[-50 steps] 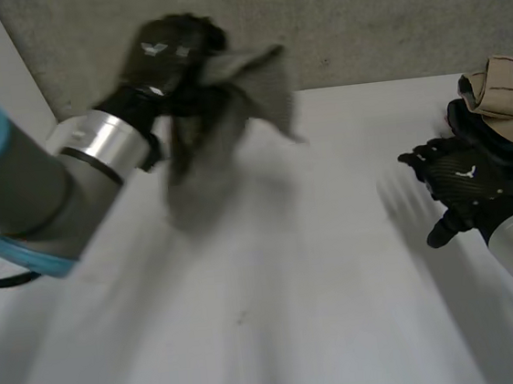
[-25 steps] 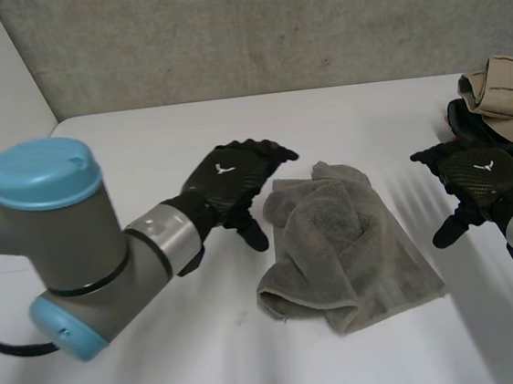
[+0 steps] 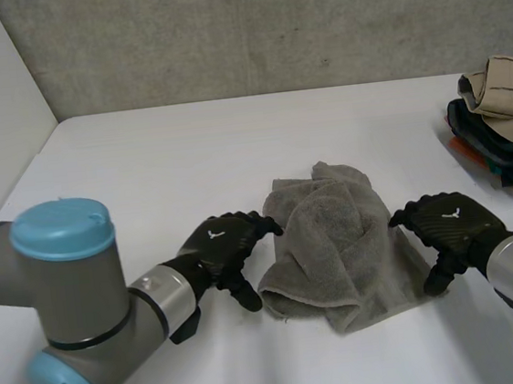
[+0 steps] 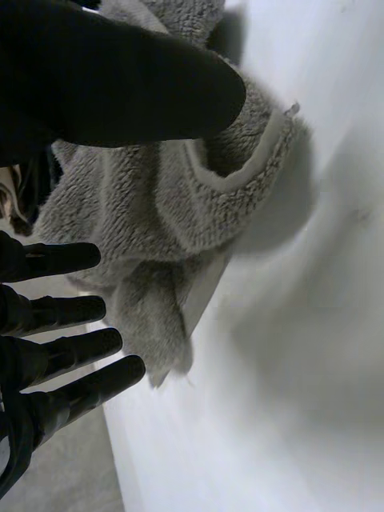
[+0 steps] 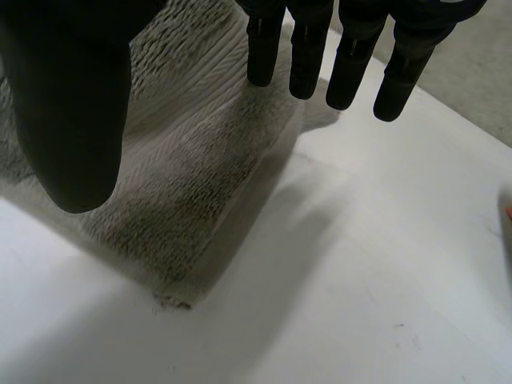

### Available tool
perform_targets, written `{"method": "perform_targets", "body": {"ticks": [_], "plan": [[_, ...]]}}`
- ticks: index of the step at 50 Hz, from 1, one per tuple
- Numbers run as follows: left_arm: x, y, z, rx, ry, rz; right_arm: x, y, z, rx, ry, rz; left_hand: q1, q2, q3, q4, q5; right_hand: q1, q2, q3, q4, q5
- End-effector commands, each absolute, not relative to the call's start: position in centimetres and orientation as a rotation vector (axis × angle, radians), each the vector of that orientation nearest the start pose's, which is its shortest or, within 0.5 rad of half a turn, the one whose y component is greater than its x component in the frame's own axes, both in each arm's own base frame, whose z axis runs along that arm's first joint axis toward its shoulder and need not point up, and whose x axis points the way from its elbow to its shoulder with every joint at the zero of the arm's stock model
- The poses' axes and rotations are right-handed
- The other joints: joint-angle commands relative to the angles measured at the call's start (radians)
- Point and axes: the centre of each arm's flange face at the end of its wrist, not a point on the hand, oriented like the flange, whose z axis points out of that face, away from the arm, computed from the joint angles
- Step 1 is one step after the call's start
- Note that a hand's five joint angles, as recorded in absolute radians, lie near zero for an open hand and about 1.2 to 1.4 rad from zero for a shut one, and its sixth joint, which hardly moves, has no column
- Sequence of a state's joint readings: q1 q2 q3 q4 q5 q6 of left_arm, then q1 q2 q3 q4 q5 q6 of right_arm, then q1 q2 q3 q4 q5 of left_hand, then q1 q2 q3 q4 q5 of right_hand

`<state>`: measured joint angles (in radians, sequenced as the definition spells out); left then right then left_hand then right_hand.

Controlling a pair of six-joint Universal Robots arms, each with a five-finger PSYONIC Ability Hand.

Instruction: Fold the laundry.

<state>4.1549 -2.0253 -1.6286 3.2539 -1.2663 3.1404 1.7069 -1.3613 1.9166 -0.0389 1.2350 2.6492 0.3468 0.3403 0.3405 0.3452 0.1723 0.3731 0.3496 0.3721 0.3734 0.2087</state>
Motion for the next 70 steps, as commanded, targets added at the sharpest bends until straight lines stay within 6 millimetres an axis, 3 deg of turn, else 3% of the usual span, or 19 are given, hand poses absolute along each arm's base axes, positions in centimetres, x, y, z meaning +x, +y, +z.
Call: {"method": "perform_targets", "body": {"ticks": [1,7,10,13,19,31,35,38,39,44,47,48,49,51,52,53,61,65,70], "plan": [[-33.4,-21.4,13.4,-0.856,-2.063,1.29,19.6,-24.1,15.6,-1.097,2.396,-1.548,0.09,0.096,0.096,0.091,0.09,0.064,0.088,0.065,0.064,0.054],[-34.9,-21.0,12.3,-0.887,-2.048,1.257,19.6,-23.8,15.5,-1.097,2.399,-1.521,0.544,0.551,0.55,0.546,0.544,-0.033,-0.009,-0.032,-0.033,-0.043],[-35.2,-21.1,12.6,-0.886,-2.039,1.272,19.9,-22.9,15.4,-1.105,2.402,-1.438,0.902,0.908,0.908,0.903,0.902,-0.138,-0.114,-0.137,-0.138,-0.148],[-35.1,-21.4,13.1,-0.873,-2.036,1.308,20.3,-22.2,15.3,-1.118,2.372,-1.395,1.049,1.055,1.055,1.051,1.049,-0.199,-0.175,-0.198,-0.199,-0.209],[-34.5,-22.6,16.0,-0.793,-2.026,1.483,22.0,-21.6,15.1,-1.165,2.267,-1.399,1.05,1.056,1.056,1.051,1.049,-0.199,-0.175,-0.198,-0.199,-0.209],[-33.7,-22.2,21.1,-0.691,-1.925,1.59,26.2,-21.9,12.5,-1.075,2.178,-1.346,1.05,1.056,1.056,1.051,1.049,-0.199,-0.175,-0.198,-0.199,-0.209],[-33.6,-22.1,22.6,-0.636,-1.886,1.602,27.0,-22.0,11.9,-1.073,2.197,-1.343,1.05,1.056,1.056,1.051,1.049,-0.06,-0.036,-0.059,-0.06,-0.07],[-33.4,-21.9,24.5,-0.599,-1.828,1.638,27.2,-22.3,12.0,-1.071,2.207,-1.381,1.05,1.056,1.056,1.051,1.049,0.717,0.74,0.718,0.716,0.706],[-33.4,-21.8,24.8,-0.596,-1.818,1.648,27.2,-22.8,12.4,-1.059,2.21,-1.431,1.05,1.056,1.056,1.051,1.049,1.02,1.044,1.021,1.02,1.01],[-32.5,-21.1,29.0,-0.557,-1.715,1.769,26.7,-24.5,13.7,-1.002,2.261,-1.568,1.05,1.056,1.056,1.051,1.049,1.023,1.047,1.024,1.023,1.013],[-31.6,-20.9,32.1,-0.529,-1.632,1.858,26.5,-25.3,18.1,-0.969,2.188,-1.763,1.05,1.056,1.056,1.051,1.049,1.023,1.047,1.024,1.023,1.013],[-31.4,-20.8,32.9,-0.52,-1.605,1.883,26.5,-25.2,19.4,-0.961,2.155,-1.812,1.05,1.056,1.056,1.051,1.049,1.023,1.047,1.024,1.023,1.013],[-31.1,-20.8,33.8,-0.512,-1.578,1.91,26.4,-24.9,22.1,-0.956,2.089,-1.897,1.05,1.056,1.056,1.051,1.049,1.023,1.047,1.024,1.023,1.013],[-30.2,-21.0,35.8,-0.492,-1.526,1.988,26.2,-24.5,24.5,-0.963,2.042,-1.962,1.05,1.056,1.056,1.051,1.049,1.023,1.047,1.024,1.023,1.013],[-30.0,-21.1,36.0,-0.492,-1.523,1.998,26.0,-24.1,26.6,-0.984,2.007,-2.015,1.05,1.056,1.056,1.051,1.049,1.023,1.047,1.024,1.023,1.013],[-29.9,-21.2,36.1,-0.494,-1.521,2.011,26.0,-23.8,27.4,-0.999,2.0,-2.026,1.05,1.056,1.056,1.051,1.049,1.023,1.047,1.024,1.023,1.013],[-28.9,-22.8,36.6,-0.608,-1.54,2.188,25.7,-23.2,32.0,-1.096,1.993,-2.016,1.05,1.056,1.056,1.051,1.049,1.023,1.047,1.024,1.023,1.013],[-29.4,-23.4,34.8,-0.723,-1.591,2.214,25.4,-24.0,32.1,-1.117,2.011,-2.014,1.05,1.056,1.056,1.051,1.049,1.023,1.047,1.024,1.023,1.013],[-30.9,-25.3,28.4,-0.861,-1.772,2.084,26.1,-26.1,29.3,-1.142,2.074,-1.95,1.05,1.056,1.056,1.051,1.049,1.023,1.047,1.024,1.023,1.013]]}}
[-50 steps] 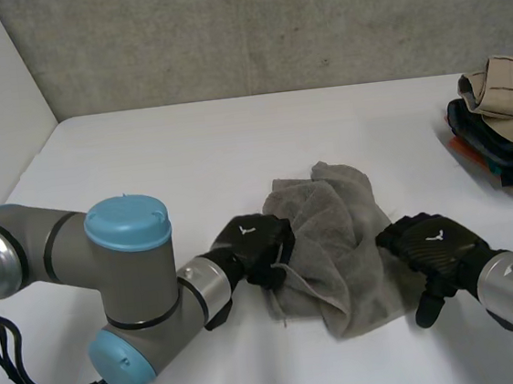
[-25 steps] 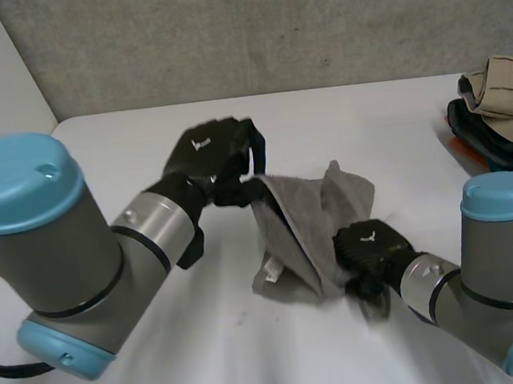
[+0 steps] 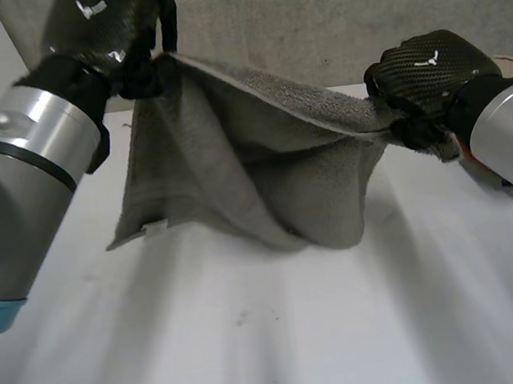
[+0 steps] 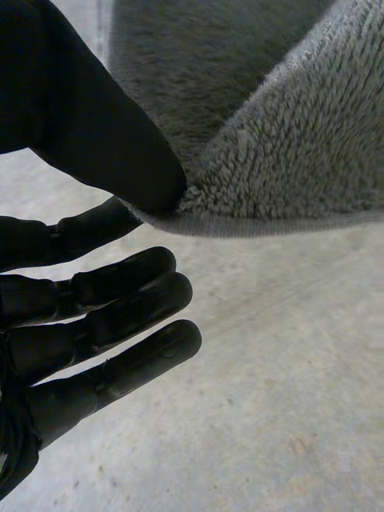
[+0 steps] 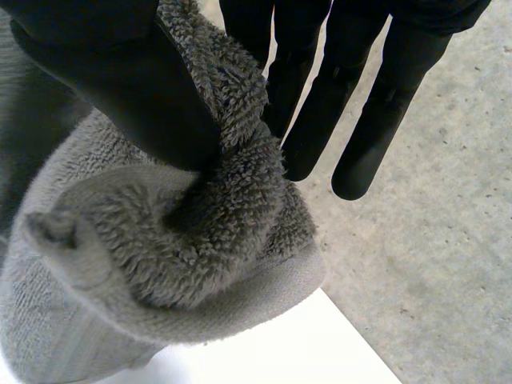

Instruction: Fold the laundry.

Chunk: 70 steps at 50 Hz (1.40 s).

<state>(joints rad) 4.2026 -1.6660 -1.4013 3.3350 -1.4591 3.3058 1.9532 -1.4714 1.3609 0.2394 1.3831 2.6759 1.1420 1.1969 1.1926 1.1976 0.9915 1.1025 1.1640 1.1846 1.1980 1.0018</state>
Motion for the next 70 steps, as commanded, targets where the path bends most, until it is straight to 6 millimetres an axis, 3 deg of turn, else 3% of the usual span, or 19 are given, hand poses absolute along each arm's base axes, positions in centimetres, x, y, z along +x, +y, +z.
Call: {"method": "perform_targets", "body": {"ticks": [1,4,7,8,9,13,18,26,31,37,43,49,52,53,55,57,66,68,70], "plan": [[-31.2,-25.4,27.4,1.037,2.143,-2.451,26.2,-26.5,28.8,-1.142,2.085,-1.937,0.254,0.199,0.204,0.199,0.23,0.294,0.232,0.212,0.198,0.22],[-31.9,-25.9,23.5,1.085,2.269,-2.322,26.6,-27.9,26.3,-1.144,2.145,-1.878,0.159,0.104,0.108,0.103,0.135,0.294,0.232,0.212,0.198,0.22],[-32.3,-26.0,21.3,1.114,2.339,-2.243,27.0,-28.4,24.0,-1.153,2.211,-1.827,-0.495,-0.55,-0.545,-0.55,-0.519,0.294,0.232,0.212,0.198,0.22],[-32.4,-25.8,20.2,1.127,2.377,-2.194,26.9,-28.5,23.6,-1.151,2.23,-1.818,-0.863,-0.918,-0.914,-0.919,-0.887,0.294,0.232,0.212,0.198,0.22],[-32.4,-25.7,20.0,1.131,2.386,-2.181,26.8,-28.7,22.8,-1.138,2.264,-1.808,-0.913,-0.968,-0.964,-0.969,-0.937,0.294,0.232,0.212,0.198,0.22],[-31.4,-25.4,19.5,1.11,2.44,-2.111,26.3,-29.2,21.2,-1.119,2.313,-1.797,-0.923,-0.977,-0.973,-0.978,-0.947,0.294,0.232,0.212,0.198,0.22],[-27.6,-25.4,20.6,0.938,2.496,-2.081,25.2,-30.1,19.9,-1.084,2.349,-1.806,-0.902,-0.957,-0.953,-0.958,-0.926,0.294,0.232,0.212,0.198,0.22],[-24.4,-23.5,18.5,0.788,2.674,-1.916,23.9,-31.0,19.0,-1.031,2.381,-1.814,-0.876,-0.931,-0.926,-0.931,-0.9,0.294,0.232,0.212,0.198,0.22],[-22.6,-23.6,17.2,0.697,2.739,-1.804,23.9,-31.0,18.6,-1.015,2.39,-1.796,-0.876,-0.931,-0.926,-0.931,-0.9,0.294,0.232,0.212,0.198,0.22],[-21.1,-26.0,16.8,0.589,2.692,-1.837,24.1,-30.7,18.3,-1.01,2.393,-1.773,-0.876,-0.931,-0.926,-0.931,-0.9,0.294,0.232,0.212,0.198,0.22],[-20.1,-29.6,14.4,0.521,2.662,-1.829,23.9,-30.7,18.3,-1.004,2.398,-1.77,-0.785,-0.84,-0.835,-0.84,-0.809,0.294,0.232,0.212,0.198,0.22],[-19.8,-30.0,11.9,0.517,2.749,-1.697,23.9,-30.7,18.4,-1.003,2.398,-1.777,-0.468,-0.523,-0.519,-0.524,-0.492,0.294,0.232,0.212,0.198,0.22],[-19.9,-29.6,11.3,0.526,2.791,-1.636,23.9,-30.7,18.7,-1.003,2.393,-1.789,-0.008,-0.063,-0.058,-0.063,-0.032,0.294,0.232,0.212,0.198,0.22],[-19.9,-29.6,11.7,0.523,2.781,-1.648,23.8,-30.8,18.9,-1.003,2.389,-1.795,0.252,0.197,0.201,0.196,0.228,0.294,0.232,0.212,0.198,0.22],[-19.9,-29.8,12.9,0.515,2.746,-1.7,23.9,-31.0,19.3,-1.014,2.378,-1.817,0.254,0.199,0.204,0.199,0.23,0.294,0.232,0.212,0.198,0.22],[-19.6,-30.0,16.6,0.481,2.648,-1.851,23.8,-31.0,20.0,-1.014,2.369,-1.846,0.254,0.199,0.204,0.199,0.23,0.294,0.232,0.212,0.198,0.22],[-18.1,-27.5,31.2,0.406,2.108,-2.413,21.5,-27.8,33.6,-1.129,2.194,-2.214,0.254,0.199,0.204,0.199,0.23,0.294,0.232,0.212,0.198,0.22],[-17.7,-26.6,34.3,0.388,1.974,-2.513,20.9,-27.2,35.3,-1.168,2.189,-2.256,0.254,0.199,0.204,0.199,0.23,0.294,0.232,0.212,0.198,0.22],[-17.5,-25.9,36.1,0.388,1.906,-2.56,20.0,-26.6,37.2,-1.214,2.205,-2.295,0.254,0.199,0.204,0.199,0.23,0.294,0.232,0.212,0.198,0.22]]}}
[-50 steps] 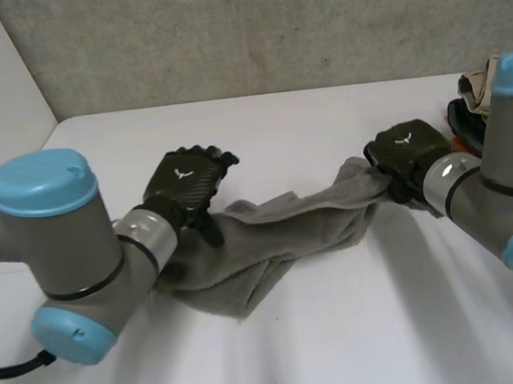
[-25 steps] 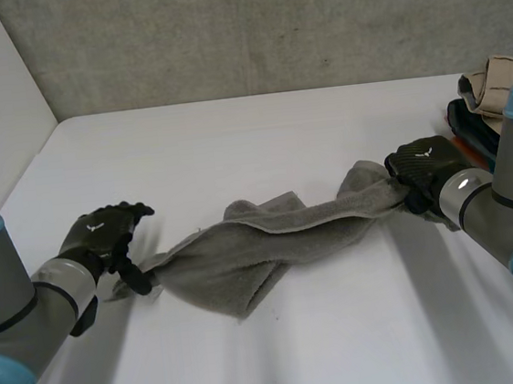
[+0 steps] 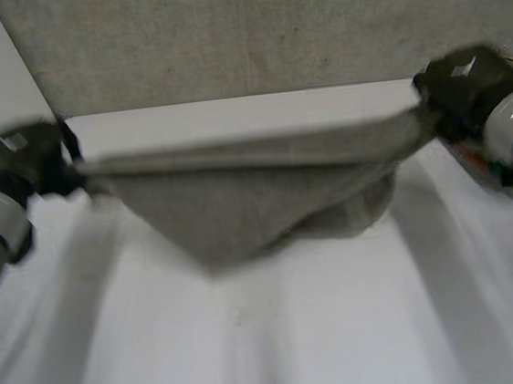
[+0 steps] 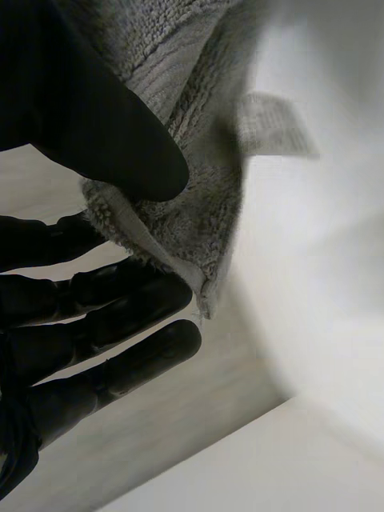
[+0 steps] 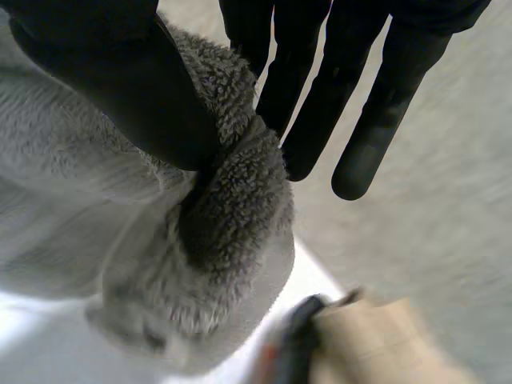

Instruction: Fold the laundry.

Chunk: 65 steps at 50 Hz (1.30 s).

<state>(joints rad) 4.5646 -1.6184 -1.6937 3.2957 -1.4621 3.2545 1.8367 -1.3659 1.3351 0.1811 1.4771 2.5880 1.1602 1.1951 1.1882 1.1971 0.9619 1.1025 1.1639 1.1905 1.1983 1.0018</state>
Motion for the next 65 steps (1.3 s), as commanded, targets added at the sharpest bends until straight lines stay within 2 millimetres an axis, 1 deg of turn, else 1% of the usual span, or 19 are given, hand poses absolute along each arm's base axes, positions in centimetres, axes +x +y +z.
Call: {"method": "perform_targets", "body": {"ticks": [1,5,9,17,22,26,27,30,33,35,38,41,43,47,49,52,56,58,65], "plan": [[-17.4,-25.7,36.7,0.386,1.88,-2.575,19.7,-26.5,37.6,-1.229,2.215,-2.301,0.236,0.201,0.208,0.199,0.26,0.294,0.232,0.206,0.198,0.22],[-17.3,-25.3,37.4,0.398,1.883,-2.555,19.0,-26.4,38.2,-1.299,2.261,-2.287,0.236,0.201,0.208,0.199,0.26,0.294,0.232,0.206,0.198,0.22],[-17.5,-25.7,36.4,0.48,1.933,-2.468,19.1,-27.0,36.7,-1.366,2.313,-2.201,0.236,0.201,0.208,0.199,0.26,0.294,0.232,0.206,0.198,0.22],[-18.9,-30.9,29.8,0.735,2.04,-2.169,21.4,-29.5,30.6,-1.503,2.386,-1.923,0.236,0.201,0.208,0.199,0.26,0.294,0.232,0.206,0.198,0.22],[-20.6,-36.2,27.1,0.751,1.994,-2.149,22.2,-32.9,28.4,-1.447,2.426,-1.975,0.236,0.201,0.208,0.199,0.26,0.294,0.232,0.206,0.198,0.22],[-22.1,-39.5,28.8,0.688,1.826,-2.283,23.2,-36.7,30.1,-1.244,2.28,-2.337,0.236,0.201,0.208,0.199,0.26,0.294,0.232,0.206,0.198,0.22],[-22.4,-40.1,29.5,0.669,1.774,-2.323,23.7,-38.0,31.7,-1.131,2.153,-2.522,0.236,0.201,0.208,0.199,0.26,0.294,0.232,0.206,0.198,0.22],[-22.8,-41.7,33.8,0.559,1.511,-2.504,24.4,-39.7,35.6,-0.882,1.821,-2.872,0.236,0.201,0.208,0.199,0.26,0.294,0.232,0.206,0.198,0.22],[-22.8,-42.0,37.7,0.428,1.235,-2.657,24.9,-39.8,38.4,-0.714,1.553,-3.065,0.236,0.201,0.208,0.199,0.26,0.294,0.232,0.206,0.198,0.22],[-23.2,-41.4,39.6,0.355,1.088,-2.735,25.3,-39.5,38.7,-0.699,1.523,-3.071,0.236,0.201,0.208,0.199,0.26,0.294,0.232,0.206,0.198,0.22],[-23.8,-40.2,40.0,0.347,1.063,-2.762,25.7,-38.6,37.5,-0.768,1.678,-2.956,0.236,0.201,0.208,0.199,0.26,0.294,0.232,0.206,0.198,0.22],[-23.6,-39.6,37.7,0.39,1.186,-2.711,25.4,-37.8,35.3,-0.883,1.882,-2.783,0.236,0.201,0.208,0.199,0.26,0.294,0.232,0.206,0.198,0.22],[-23.2,-39.3,34.8,0.427,1.32,-2.651,25.2,-37.4,33.7,-0.956,1.991,-2.67,0.236,0.201,0.208,0.199,0.26,0.294,0.232,0.206,0.198,0.22],[-22.5,-38.4,28.4,0.473,1.6,-2.525,24.9,-35.9,28.4,-1.138,2.238,-2.313,0.236,0.201,0.208,0.199,0.26,0.294,0.232,0.206,0.198,0.22],[-22.2,-37.3,24.7,0.498,1.76,-2.454,25.0,-35.5,26.2,-1.195,2.286,-2.191,0.236,0.201,0.208,0.199,0.26,0.294,0.232,0.206,0.198,0.22],[-21.9,-35.9,21.1,0.517,1.914,-2.367,25.3,-35.0,21.9,-1.282,2.339,-1.982,0.236,0.201,0.208,0.199,0.26,0.294,0.232,0.206,0.198,0.22],[-21.8,-34.2,18.4,0.552,2.038,-2.298,25.3,-34.5,18.5,-1.331,2.391,-1.8,0.236,0.201,0.208,0.199,0.26,0.248,0.187,0.16,0.152,0.175],[-21.9,-33.7,17.7,0.563,2.072,-2.284,24.6,-34.6,17.7,-1.286,2.441,-1.737,0.236,0.201,0.208,0.199,0.26,-0.026,-0.088,-0.114,-0.122,-0.1],[-21.9,-32.6,17.8,0.581,2.098,-2.289,21.6,-35.8,17.8,-0.941,2.542,-1.679,0.236,0.201,0.208,0.199,0.26,-0.442,-0.503,-0.53,-0.538,-0.516]]}}
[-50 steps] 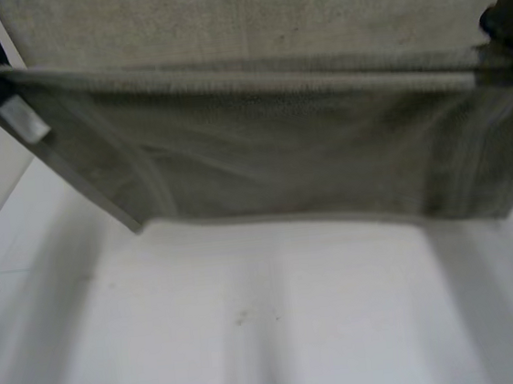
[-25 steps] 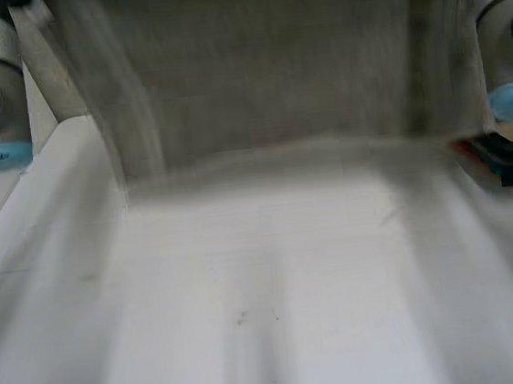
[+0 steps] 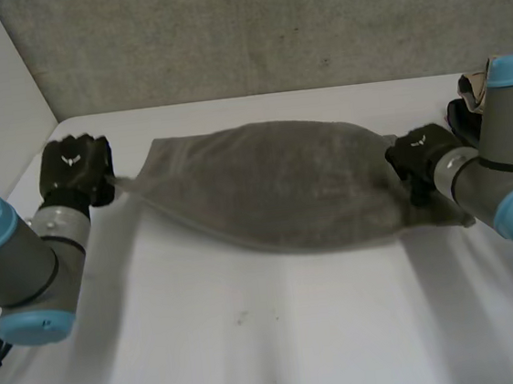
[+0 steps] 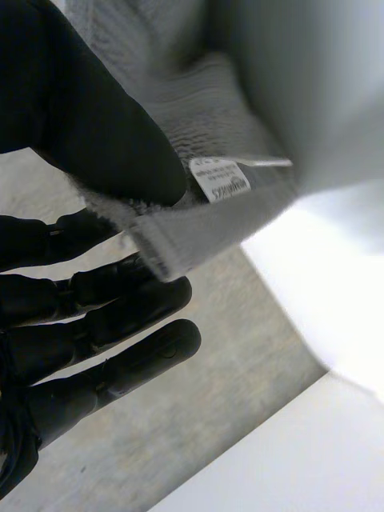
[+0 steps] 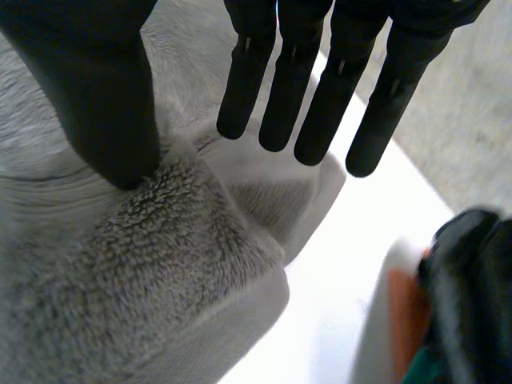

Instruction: Fold the laundry.

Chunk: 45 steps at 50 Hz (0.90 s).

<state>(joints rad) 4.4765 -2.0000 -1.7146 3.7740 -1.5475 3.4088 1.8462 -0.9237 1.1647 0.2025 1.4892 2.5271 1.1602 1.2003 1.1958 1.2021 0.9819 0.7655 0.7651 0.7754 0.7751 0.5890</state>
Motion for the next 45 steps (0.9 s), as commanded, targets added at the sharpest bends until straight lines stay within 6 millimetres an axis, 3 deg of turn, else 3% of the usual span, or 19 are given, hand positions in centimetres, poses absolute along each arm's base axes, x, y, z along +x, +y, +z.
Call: {"method": "perform_targets", "body": {"ticks": [1,11,19,24,30,34,39,42,43,45], "plan": [[-21.9,-32.6,17.8,0.581,2.098,-2.289,21.2,-35.7,18.0,-0.881,2.548,-1.666,0.236,0.196,0.2,0.194,0.24,-0.117,-0.116,-0.127,-0.126,-0.115],[-21.9,-31.8,18.0,0.582,2.107,-2.292,18.9,-32.3,18.2,-0.838,2.552,-1.557,0.236,0.196,0.2,0.194,0.24,-0.076,-0.075,-0.086,-0.085,-0.074],[-21.6,-31.8,18.7,0.566,2.089,-2.307,17.7,-28.2,16.8,-1.102,2.499,-1.45,0.236,0.196,0.2,0.194,0.24,-0.14,-0.14,-0.15,-0.149,-0.138],[-21.5,-31.8,19.8,0.539,2.066,-2.344,17.3,-28.0,15.3,-1.147,2.449,-1.513,0.236,0.196,0.2,0.194,0.24,-0.246,-0.245,-0.256,-0.255,-0.244],[-22.4,-31.8,23.1,0.571,2.063,-2.409,17.8,-27.8,14.5,-1.124,2.395,-1.616,0.236,0.196,0.2,0.194,0.24,-0.352,-0.351,-0.361,-0.361,-0.35],[-22.9,-31.5,25.1,0.61,2.12,-2.372,20.5,-26.9,15.5,-0.968,2.284,-1.642,0.236,0.196,0.2,0.194,0.24,-0.533,-0.533,-0.543,-0.543,-0.531],[-24.8,-30.6,27.7,0.671,2.15,-2.39,25.9,-25.3,19.4,-0.677,2.087,-1.652,0.236,0.196,0.2,0.194,0.24,-0.591,-0.591,-0.601,-0.601,-0.589],[-25.8,-29.9,28.8,0.706,2.137,-2.422,28.6,-24.1,20.7,-0.613,2.009,-1.641,0.236,0.196,0.2,0.194,0.24,-0.591,-0.591,-0.601,-0.601,-0.589],[-26.0,-29.8,29.1,0.709,2.126,-2.436,30.9,-22.9,21.0,-0.611,1.969,-1.618,0.236,0.196,0.2,0.194,0.24,-0.591,-0.591,-0.601,-0.601,-0.589],[-26.4,-29.7,30.1,0.708,2.091,-2.475,33.1,-21.7,20.7,-0.623,1.942,-1.599,0.236,0.196,0.2,0.194,0.24,-0.591,-0.591,-0.601,-0.601,-0.589]]}}
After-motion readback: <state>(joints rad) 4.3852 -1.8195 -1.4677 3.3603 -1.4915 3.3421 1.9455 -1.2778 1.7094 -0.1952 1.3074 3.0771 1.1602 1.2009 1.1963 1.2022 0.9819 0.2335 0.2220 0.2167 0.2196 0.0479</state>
